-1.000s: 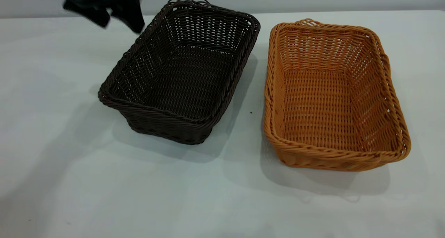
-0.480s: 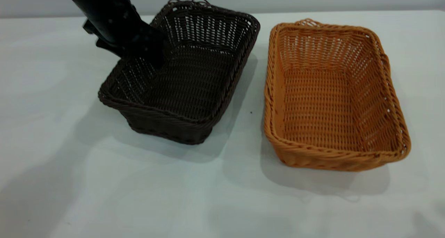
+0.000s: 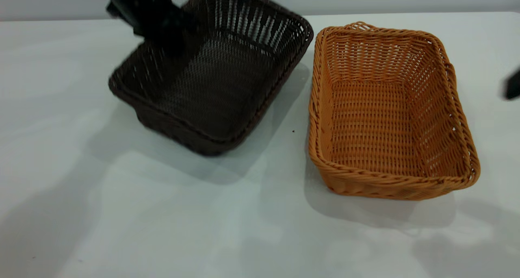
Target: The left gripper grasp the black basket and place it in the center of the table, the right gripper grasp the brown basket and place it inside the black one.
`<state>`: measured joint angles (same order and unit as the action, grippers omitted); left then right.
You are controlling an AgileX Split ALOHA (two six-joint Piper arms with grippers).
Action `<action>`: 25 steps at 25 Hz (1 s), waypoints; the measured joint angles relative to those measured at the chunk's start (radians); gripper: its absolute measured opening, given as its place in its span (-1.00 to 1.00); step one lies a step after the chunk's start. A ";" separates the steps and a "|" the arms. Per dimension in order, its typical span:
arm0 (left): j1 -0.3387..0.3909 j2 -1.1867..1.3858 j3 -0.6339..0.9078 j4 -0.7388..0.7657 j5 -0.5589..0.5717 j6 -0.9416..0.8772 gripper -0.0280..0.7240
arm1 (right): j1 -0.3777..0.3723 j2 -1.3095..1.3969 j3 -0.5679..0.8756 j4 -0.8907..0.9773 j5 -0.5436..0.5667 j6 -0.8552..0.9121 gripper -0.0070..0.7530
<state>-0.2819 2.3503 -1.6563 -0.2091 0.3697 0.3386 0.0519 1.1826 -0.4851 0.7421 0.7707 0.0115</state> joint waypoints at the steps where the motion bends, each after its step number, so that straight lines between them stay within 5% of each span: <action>1: 0.001 -0.012 -0.013 0.003 0.002 0.006 -0.72 | 0.000 0.037 -0.001 0.061 -0.001 -0.028 0.55; 14: 0.012 -0.103 -0.039 0.002 -0.036 0.038 -0.72 | 0.000 0.590 -0.017 0.598 -0.031 -0.164 0.55; 25: 0.028 -0.103 -0.039 0.002 -0.079 0.043 -0.72 | 0.000 0.915 -0.030 1.036 -0.052 -0.538 0.55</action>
<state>-0.2534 2.2472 -1.6956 -0.2068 0.2908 0.3812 0.0519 2.0978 -0.5152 1.7781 0.7184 -0.5263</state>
